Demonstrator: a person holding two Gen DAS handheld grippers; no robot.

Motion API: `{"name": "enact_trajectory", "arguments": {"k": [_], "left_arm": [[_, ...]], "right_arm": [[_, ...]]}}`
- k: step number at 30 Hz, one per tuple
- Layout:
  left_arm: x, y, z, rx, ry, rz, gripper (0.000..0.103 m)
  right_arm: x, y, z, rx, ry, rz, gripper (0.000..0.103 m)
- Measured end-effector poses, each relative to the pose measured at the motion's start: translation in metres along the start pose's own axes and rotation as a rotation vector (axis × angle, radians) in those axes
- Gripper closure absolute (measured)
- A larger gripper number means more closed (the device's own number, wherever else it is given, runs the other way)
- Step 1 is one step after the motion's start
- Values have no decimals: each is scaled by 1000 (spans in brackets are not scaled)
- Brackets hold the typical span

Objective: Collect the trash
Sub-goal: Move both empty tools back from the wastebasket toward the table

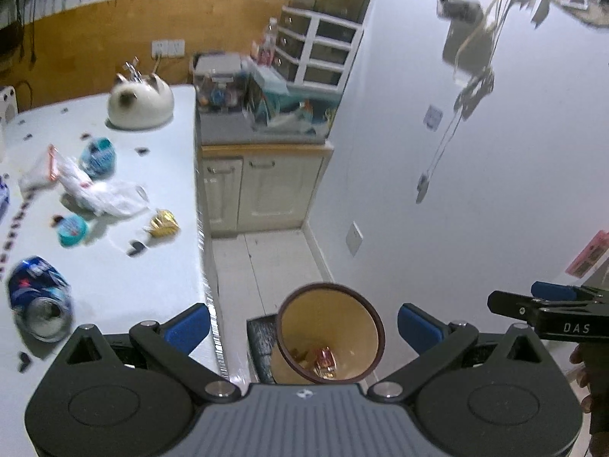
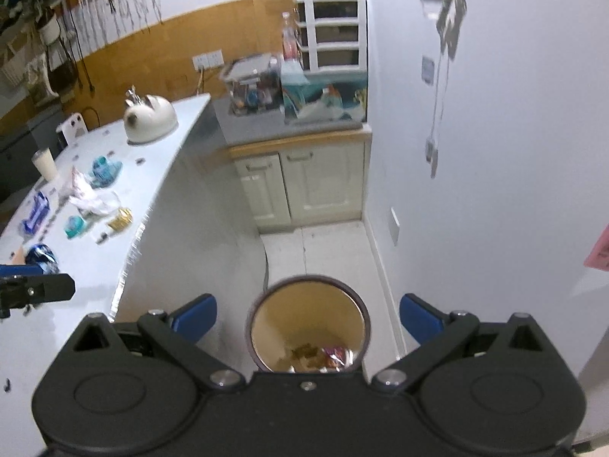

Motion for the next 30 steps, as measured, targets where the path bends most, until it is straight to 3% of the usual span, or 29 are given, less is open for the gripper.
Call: {"name": "enact_trajectory", "arguments": {"k": [10, 18, 30], "left_arm": [[-12, 69, -74, -61, -108, -20, 0], [-23, 134, -118, -139, -176, -21, 0], [-51, 237, -132, -200, -223, -5, 0]], "right_arm": [[-12, 85, -38, -54, -109, -26, 0], [-19, 159, -40, -118, -161, -46, 0], [-46, 262, -24, -185, -237, -94, 0]]}}
Point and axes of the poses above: each gripper's, at about its wrist camera, not at the fingertips, and z roughly the way its jaws point, y to its left, x to its underside, the point moved 2 cm from there along z, roughly the way its jaws point, and after that the axes turned 6 degrees about -y, right-handed, at the moved point
